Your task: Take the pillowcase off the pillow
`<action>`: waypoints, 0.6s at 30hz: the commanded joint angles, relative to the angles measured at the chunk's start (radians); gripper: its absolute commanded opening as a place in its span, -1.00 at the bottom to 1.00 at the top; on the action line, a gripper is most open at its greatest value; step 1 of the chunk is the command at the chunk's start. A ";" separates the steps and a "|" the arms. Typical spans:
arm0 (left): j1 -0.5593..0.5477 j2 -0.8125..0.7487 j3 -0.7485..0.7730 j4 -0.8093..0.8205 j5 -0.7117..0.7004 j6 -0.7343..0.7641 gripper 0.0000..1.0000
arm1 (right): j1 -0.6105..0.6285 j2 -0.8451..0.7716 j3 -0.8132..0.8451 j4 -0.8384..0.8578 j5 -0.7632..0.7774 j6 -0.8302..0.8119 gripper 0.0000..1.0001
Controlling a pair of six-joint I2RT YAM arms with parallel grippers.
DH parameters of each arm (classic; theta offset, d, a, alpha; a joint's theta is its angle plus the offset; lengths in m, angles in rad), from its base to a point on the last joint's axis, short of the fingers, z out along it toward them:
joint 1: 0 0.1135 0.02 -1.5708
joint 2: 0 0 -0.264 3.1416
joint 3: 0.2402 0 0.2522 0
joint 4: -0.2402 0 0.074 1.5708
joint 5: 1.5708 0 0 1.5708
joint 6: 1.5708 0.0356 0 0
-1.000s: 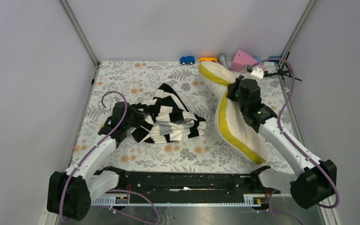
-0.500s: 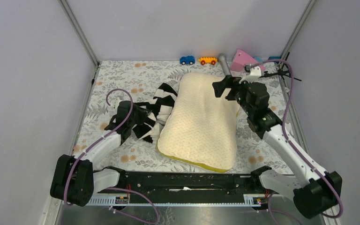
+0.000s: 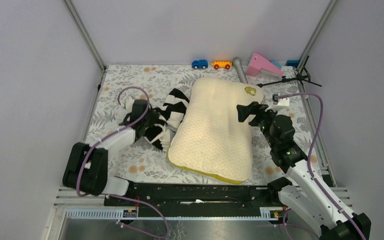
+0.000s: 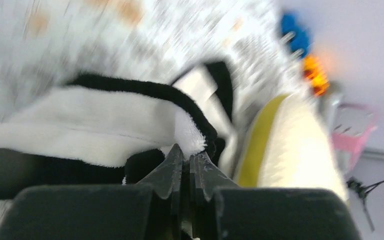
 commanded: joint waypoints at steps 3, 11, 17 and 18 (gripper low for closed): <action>0.014 -0.092 0.369 0.036 -0.261 0.291 -1.00 | -0.004 -0.054 0.019 -0.056 0.044 -0.027 0.99; 0.007 -0.093 0.258 0.017 -0.091 0.284 0.13 | -0.003 -0.119 -0.120 0.068 0.053 -0.086 0.99; -0.022 -0.270 -0.096 0.243 -0.151 0.421 0.98 | -0.004 -0.028 -0.174 0.148 -0.043 -0.149 0.99; -0.024 -0.284 -0.117 0.254 -0.172 0.472 0.98 | -0.004 -0.016 -0.183 0.176 -0.039 -0.164 0.99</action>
